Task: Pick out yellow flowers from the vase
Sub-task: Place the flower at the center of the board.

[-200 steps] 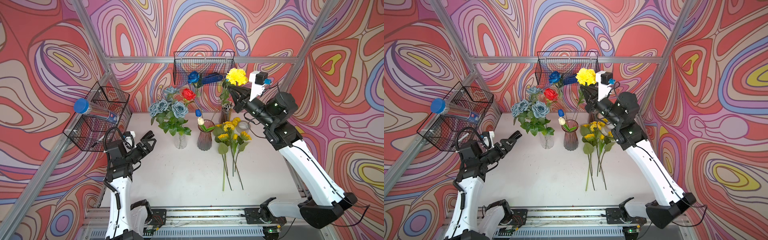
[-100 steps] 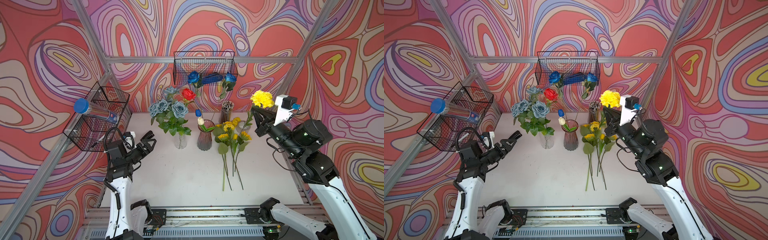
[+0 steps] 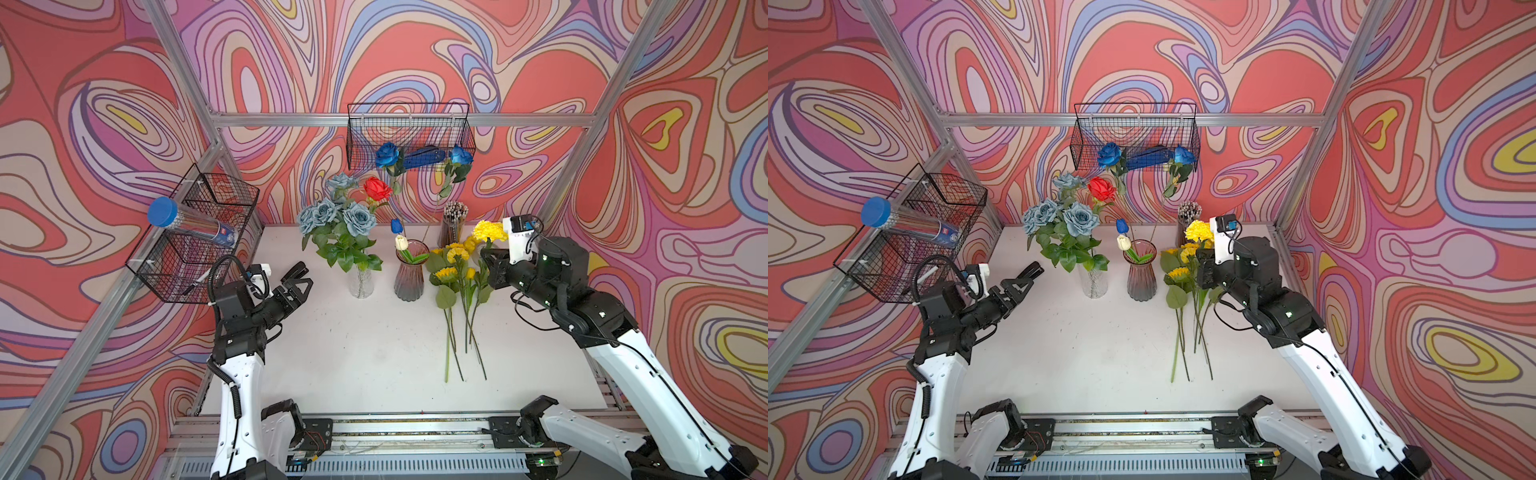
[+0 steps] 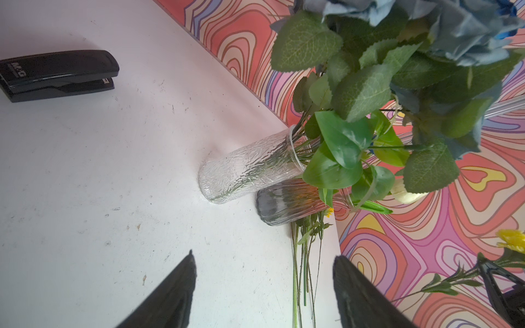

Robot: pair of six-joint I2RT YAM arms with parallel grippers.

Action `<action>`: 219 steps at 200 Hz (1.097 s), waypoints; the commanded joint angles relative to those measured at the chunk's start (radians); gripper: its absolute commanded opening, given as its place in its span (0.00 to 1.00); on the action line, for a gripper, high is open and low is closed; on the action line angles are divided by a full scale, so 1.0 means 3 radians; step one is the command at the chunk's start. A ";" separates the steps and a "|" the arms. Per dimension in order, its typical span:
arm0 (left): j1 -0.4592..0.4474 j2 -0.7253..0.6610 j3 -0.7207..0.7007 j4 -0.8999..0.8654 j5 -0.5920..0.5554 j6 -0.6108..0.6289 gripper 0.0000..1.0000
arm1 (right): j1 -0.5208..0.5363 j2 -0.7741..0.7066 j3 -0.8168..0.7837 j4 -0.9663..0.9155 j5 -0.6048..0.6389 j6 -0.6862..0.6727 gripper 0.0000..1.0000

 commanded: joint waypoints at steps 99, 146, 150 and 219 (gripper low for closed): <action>0.0023 0.0057 -0.0039 0.0179 0.0028 -0.0031 0.77 | -0.1112 0.1396 0.0270 -0.0389 -0.1899 0.0139 0.00; 0.0023 0.0058 -0.0023 0.0114 0.0009 0.0027 0.77 | -0.1122 0.2101 0.0603 -0.0466 -0.1593 0.0021 0.00; 0.0023 0.0061 -0.0023 0.0115 0.0012 0.0024 0.77 | -0.1123 0.2177 0.0656 -0.0496 -0.1571 0.0006 0.00; 0.0024 0.0068 -0.0029 0.0131 0.0034 0.0016 0.77 | -0.1128 0.3349 0.1272 -0.0583 -0.1466 -0.0067 0.00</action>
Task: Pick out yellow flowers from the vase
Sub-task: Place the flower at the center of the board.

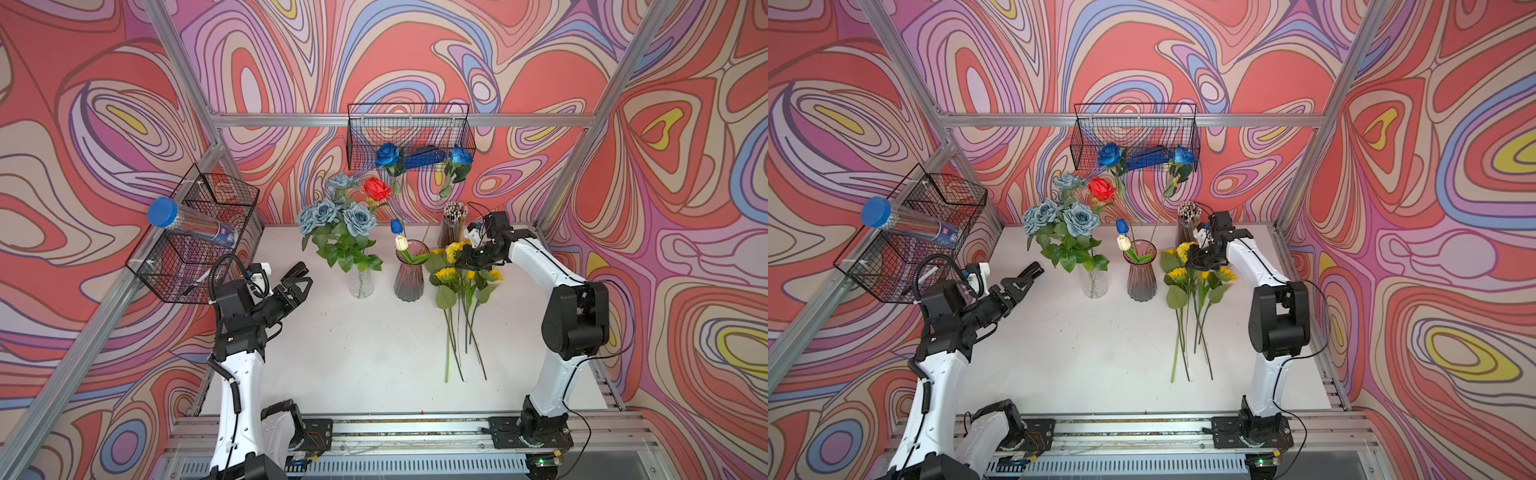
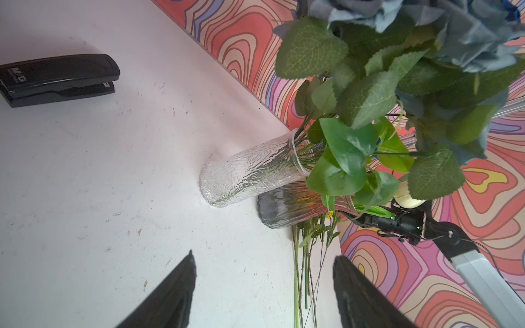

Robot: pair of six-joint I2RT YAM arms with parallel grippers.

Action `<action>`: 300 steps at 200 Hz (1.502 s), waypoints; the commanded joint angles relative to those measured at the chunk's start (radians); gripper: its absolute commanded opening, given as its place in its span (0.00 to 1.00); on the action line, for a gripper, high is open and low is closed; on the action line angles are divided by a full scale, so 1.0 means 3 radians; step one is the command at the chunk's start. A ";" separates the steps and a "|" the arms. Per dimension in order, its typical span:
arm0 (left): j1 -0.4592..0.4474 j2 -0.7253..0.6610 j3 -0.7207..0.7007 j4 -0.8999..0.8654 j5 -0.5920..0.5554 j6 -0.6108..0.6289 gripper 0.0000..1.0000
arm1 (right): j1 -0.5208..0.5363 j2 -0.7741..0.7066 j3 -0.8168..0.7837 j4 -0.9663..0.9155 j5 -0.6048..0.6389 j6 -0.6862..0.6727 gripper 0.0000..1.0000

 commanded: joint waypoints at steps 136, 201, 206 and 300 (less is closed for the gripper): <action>0.0024 -0.0008 -0.0047 0.0091 0.0055 0.0009 0.78 | -0.0008 0.0388 0.0410 -0.0072 0.0159 -0.0078 0.24; 0.0024 -0.0044 -0.0029 0.0029 0.0004 0.0060 0.79 | 0.0008 0.0053 0.0325 -0.0067 0.0168 -0.0106 0.51; 0.0024 -0.0044 -0.0031 0.0033 0.0009 0.0062 0.79 | 0.0014 0.0028 0.0315 -0.0067 0.0174 -0.0109 0.53; 0.0019 -0.0152 -0.0028 -0.0077 -0.0116 0.0136 0.81 | 0.0065 -0.1015 -0.0419 0.0572 0.0680 -0.0106 0.98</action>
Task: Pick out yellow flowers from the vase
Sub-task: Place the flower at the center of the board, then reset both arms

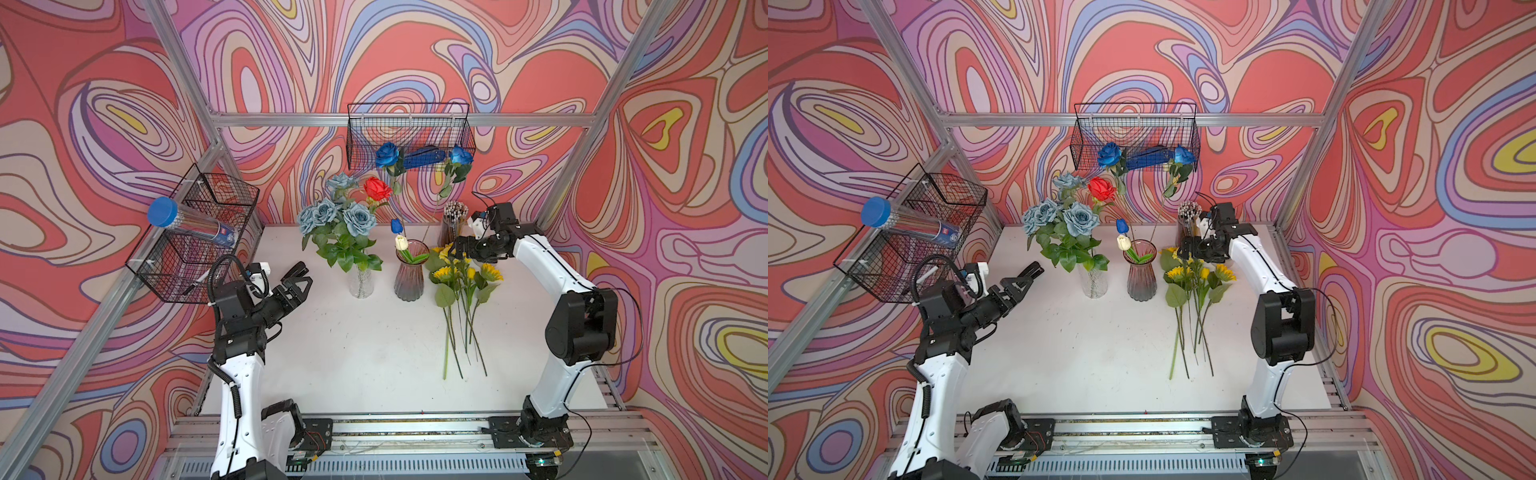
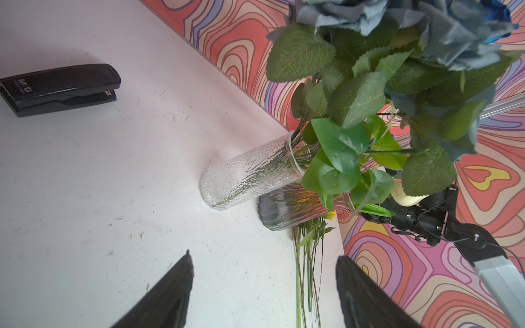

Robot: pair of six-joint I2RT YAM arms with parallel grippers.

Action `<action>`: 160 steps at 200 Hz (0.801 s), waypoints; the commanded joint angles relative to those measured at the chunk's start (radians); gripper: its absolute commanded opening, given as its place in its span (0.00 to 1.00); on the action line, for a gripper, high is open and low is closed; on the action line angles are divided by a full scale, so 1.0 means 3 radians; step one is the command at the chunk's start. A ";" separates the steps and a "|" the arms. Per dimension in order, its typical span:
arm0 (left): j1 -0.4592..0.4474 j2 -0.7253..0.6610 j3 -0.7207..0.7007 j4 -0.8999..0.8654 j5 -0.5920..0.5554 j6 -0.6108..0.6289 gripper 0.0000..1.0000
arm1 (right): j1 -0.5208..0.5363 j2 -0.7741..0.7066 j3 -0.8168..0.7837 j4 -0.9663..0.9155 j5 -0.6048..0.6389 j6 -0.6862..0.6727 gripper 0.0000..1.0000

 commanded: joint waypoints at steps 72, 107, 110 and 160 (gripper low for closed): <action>-0.0606 -0.0476 0.0160 -0.0770 -0.1207 0.0614 0.90 | 0.0023 -0.2341 -0.2587 0.2561 0.1027 -0.0271 0.98; -0.1459 -0.0606 0.0213 -0.1088 -0.2256 0.0746 0.96 | 0.0019 -0.2689 -0.3385 0.3208 0.1478 -0.0351 0.98; -0.1530 -0.0606 0.0219 -0.1117 -0.2348 0.0751 0.96 | 0.0020 -0.2697 -0.3441 0.3263 0.1496 -0.0348 0.98; -0.2671 -0.0701 0.0221 -0.1493 -0.4176 0.0680 1.00 | 0.0014 -0.2316 -0.4278 0.4559 0.1645 -0.0346 0.98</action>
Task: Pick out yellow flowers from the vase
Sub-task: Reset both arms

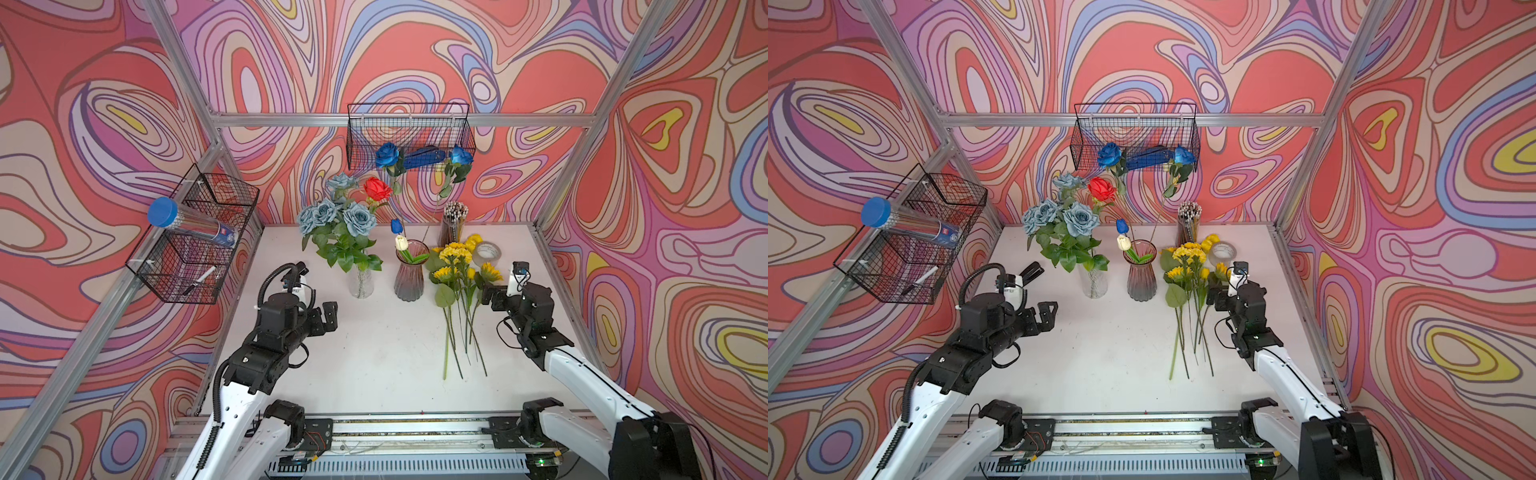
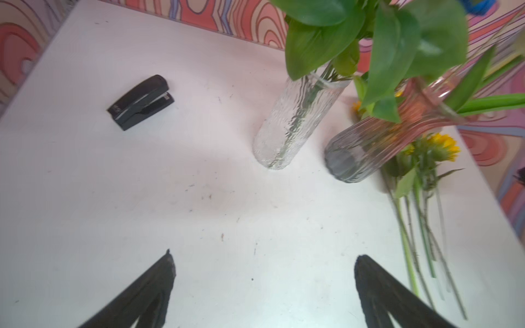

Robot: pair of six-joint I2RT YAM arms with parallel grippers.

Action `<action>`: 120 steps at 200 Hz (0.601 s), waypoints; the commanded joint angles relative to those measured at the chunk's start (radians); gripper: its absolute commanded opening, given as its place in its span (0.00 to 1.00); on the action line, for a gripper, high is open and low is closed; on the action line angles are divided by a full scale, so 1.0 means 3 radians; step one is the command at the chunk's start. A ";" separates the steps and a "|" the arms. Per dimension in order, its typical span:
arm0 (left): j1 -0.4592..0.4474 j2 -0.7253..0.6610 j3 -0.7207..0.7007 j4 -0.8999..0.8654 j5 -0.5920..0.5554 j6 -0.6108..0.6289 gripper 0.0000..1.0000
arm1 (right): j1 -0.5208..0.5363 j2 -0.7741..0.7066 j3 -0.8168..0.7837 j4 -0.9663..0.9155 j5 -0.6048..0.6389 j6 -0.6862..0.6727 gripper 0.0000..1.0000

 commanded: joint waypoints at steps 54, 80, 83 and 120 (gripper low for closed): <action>-0.1573 -0.0483 -0.1126 0.0916 -0.2642 0.0320 1.00 | -0.0100 0.0997 -0.0608 0.2167 0.0314 0.0024 0.98; -0.1875 0.0002 -0.1502 0.2422 -0.3107 0.1127 1.00 | -0.0176 0.1309 -0.0527 0.2494 0.0307 0.0035 0.98; -0.1879 0.0054 -0.1541 0.2634 -0.3114 0.1207 1.00 | -0.0180 0.1344 -0.0507 0.2522 0.0321 0.0014 0.98; -0.1543 0.0700 -0.2079 0.4979 -0.2880 0.2165 1.00 | -0.0283 0.1543 -0.0457 0.2681 0.0204 -0.0049 0.98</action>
